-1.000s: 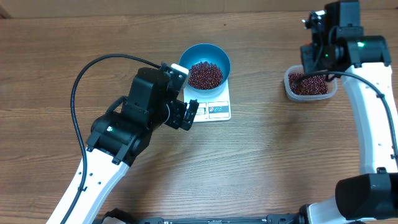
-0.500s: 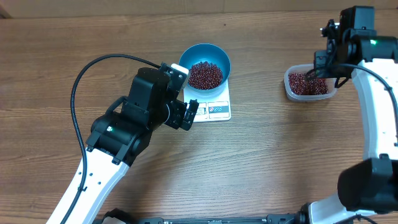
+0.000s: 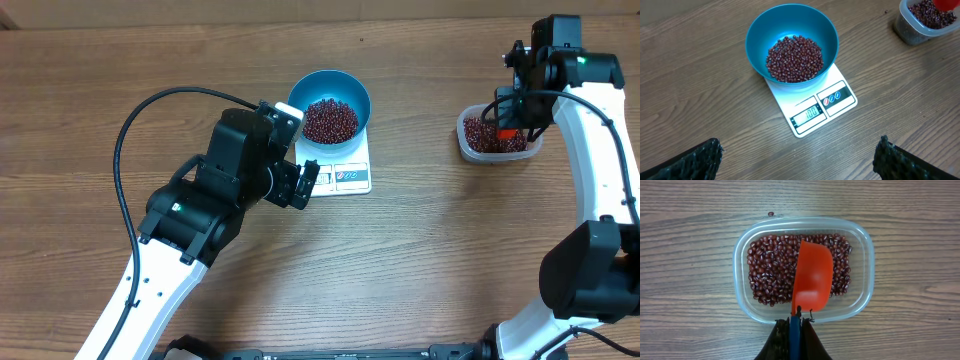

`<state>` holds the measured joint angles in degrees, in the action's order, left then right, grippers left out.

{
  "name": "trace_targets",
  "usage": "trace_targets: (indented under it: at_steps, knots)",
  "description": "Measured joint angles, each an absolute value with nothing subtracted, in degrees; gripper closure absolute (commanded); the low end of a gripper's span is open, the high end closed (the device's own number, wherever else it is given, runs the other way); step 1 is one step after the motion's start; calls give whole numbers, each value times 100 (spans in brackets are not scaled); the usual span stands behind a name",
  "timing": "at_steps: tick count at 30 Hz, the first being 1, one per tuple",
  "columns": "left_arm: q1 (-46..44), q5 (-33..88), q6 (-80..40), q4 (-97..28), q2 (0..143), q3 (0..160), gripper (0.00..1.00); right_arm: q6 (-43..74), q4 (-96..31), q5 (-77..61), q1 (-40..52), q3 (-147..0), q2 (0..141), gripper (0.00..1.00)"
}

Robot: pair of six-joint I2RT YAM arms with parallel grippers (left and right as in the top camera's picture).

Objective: Scoop item into bowl and weigh 150g on scale
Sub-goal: 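Move the empty scoop with the right gripper back to the bean tub, then dip the red scoop into the beans with the right gripper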

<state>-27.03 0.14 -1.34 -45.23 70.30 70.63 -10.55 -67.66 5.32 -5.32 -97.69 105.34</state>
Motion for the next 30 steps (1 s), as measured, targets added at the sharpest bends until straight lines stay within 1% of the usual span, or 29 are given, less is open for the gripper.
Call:
trace_targets:
  at_steps: [15,30]
  knots:
    - [-2703,14,-134,-4525,7030,7063,0,-1055,-6029,519,-657,-8914,10632,96]
    - [-2703,14,-134,-4523,7030,7063,1,-1057,-5813,-633,-1155,-8707,10641,97]
